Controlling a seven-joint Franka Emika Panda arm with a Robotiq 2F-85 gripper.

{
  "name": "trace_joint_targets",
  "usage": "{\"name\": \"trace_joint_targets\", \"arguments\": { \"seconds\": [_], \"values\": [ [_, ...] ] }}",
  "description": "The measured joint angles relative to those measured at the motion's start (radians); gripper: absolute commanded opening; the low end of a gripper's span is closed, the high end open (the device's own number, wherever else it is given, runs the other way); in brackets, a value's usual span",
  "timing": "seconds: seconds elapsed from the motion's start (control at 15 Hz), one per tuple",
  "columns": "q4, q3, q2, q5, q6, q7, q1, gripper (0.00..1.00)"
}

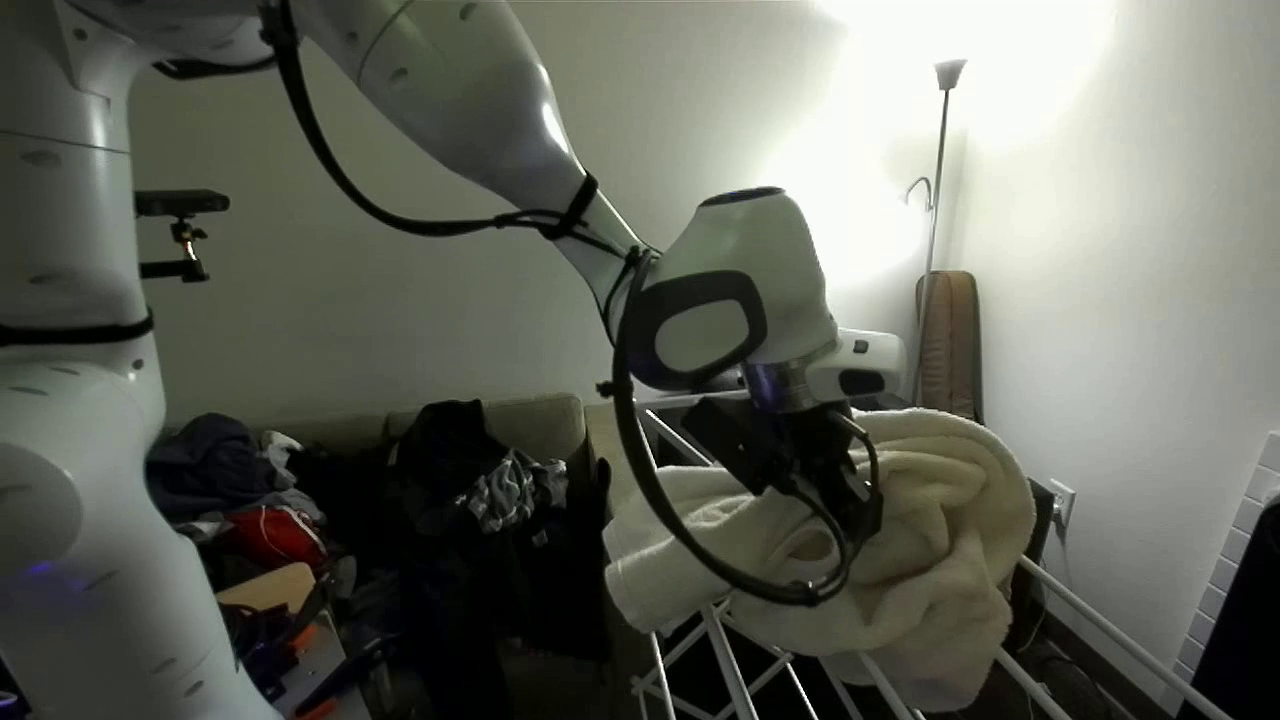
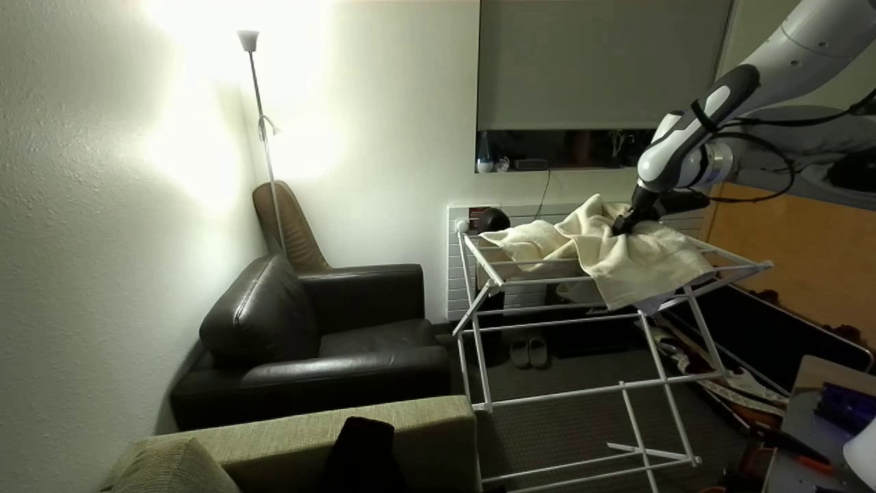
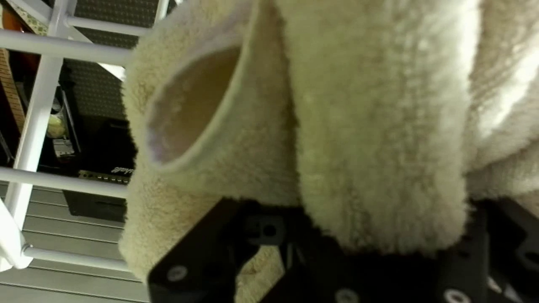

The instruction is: Take the towel and put it on the couch

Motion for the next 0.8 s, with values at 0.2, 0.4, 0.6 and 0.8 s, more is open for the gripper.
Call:
{"name": "trace_joint_targets", "arguments": {
  "seconds": [0.2, 0.4, 0.6, 0.8],
  "values": [
    [0.038, 0.012, -0.053, -0.128, -0.122, 0.125, 0.033, 0.05],
    [0.082, 0.057, -0.096, -0.175, -0.223, 0.180, 0.045, 0.05],
    [0.131, 0.106, -0.116, -0.196, -0.302, 0.206, 0.050, 0.05],
    [0.181, 0.145, -0.118, -0.215, -0.369, 0.222, 0.061, 0.05]
  ]
}}
